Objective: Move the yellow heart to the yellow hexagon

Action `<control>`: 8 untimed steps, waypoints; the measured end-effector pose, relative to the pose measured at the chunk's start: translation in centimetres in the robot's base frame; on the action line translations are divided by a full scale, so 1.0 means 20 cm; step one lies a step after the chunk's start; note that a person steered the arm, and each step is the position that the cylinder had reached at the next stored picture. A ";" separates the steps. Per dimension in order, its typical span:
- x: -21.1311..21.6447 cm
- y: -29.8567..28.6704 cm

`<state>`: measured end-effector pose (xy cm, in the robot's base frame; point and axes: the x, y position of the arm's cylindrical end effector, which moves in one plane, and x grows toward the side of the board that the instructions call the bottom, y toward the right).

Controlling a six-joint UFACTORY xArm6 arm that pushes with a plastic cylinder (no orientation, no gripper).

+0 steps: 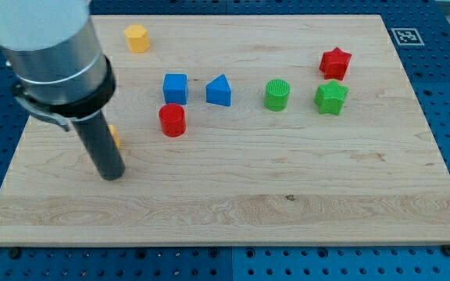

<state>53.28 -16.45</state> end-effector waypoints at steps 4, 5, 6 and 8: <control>-0.26 -0.06; -0.34 -0.10; -0.42 -0.18; -0.48 -0.18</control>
<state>43.64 -20.05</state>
